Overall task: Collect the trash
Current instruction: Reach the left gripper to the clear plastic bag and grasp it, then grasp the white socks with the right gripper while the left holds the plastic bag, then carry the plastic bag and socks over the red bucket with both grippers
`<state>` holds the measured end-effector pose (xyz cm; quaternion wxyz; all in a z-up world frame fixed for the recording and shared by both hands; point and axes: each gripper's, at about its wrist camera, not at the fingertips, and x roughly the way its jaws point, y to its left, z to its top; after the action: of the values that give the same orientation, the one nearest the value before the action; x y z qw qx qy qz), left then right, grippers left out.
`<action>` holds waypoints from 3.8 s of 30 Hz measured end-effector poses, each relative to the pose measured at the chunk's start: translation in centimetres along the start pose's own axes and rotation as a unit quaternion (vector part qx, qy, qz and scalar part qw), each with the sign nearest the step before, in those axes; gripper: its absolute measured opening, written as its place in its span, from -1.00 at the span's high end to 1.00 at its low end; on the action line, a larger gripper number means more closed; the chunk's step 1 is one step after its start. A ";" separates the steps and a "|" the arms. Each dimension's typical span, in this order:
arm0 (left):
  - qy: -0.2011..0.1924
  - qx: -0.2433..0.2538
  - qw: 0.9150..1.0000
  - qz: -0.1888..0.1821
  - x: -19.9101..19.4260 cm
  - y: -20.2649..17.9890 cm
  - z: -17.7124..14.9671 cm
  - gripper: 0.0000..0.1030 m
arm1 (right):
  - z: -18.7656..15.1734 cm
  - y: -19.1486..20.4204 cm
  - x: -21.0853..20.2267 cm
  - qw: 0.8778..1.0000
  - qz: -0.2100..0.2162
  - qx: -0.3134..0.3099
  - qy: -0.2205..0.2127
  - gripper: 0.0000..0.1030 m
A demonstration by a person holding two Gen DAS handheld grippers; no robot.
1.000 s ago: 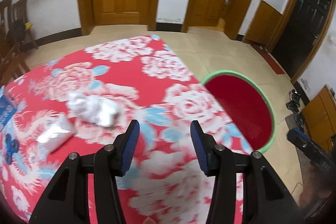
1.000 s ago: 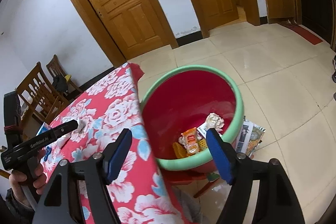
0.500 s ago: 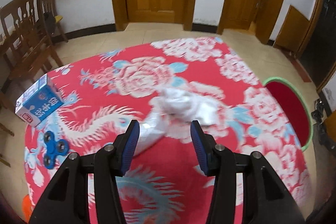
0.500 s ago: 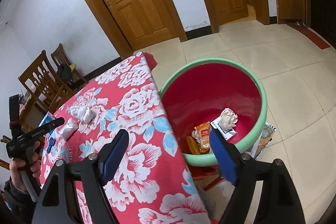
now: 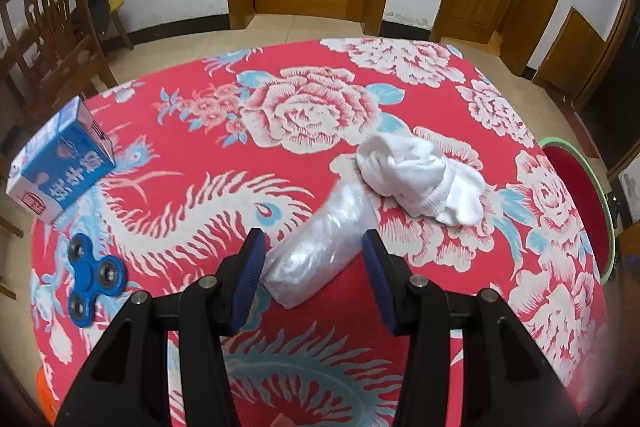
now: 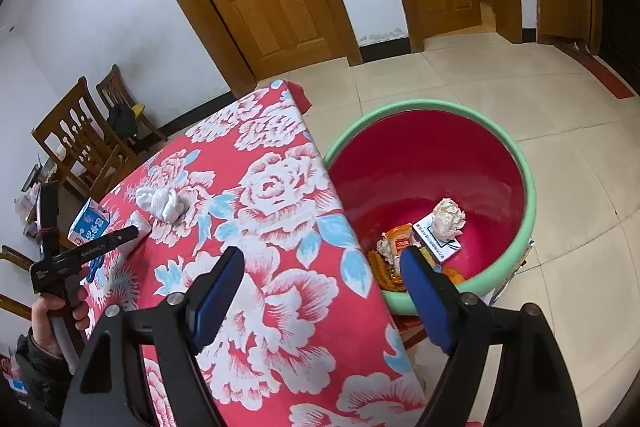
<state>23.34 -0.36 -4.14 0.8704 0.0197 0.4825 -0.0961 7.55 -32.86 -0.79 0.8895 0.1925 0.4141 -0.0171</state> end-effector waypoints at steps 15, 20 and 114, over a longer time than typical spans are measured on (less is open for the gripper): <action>-0.043 -0.037 0.998 -0.016 -1.2 1.1 -0.7 0.15 | 1.8 6.3 3.3 0.998 0.033 -0.057 0.022 -0.60; -0.061 -0.083 0.995 0.004 -2.1 3.0 -1.2 0.15 | 2.1 8.7 5.1 0.996 0.041 -0.071 0.036 -0.59; -0.083 -0.047 0.989 -0.117 -5.9 -6.8 -1.5 0.16 | 1.1 -0.6 0.2 0.998 0.019 0.036 -0.041 0.44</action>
<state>17.77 -6.00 0.40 0.8904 -0.0854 0.4111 -0.1756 8.34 -33.80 -0.49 0.8985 0.2314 0.3723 -0.0232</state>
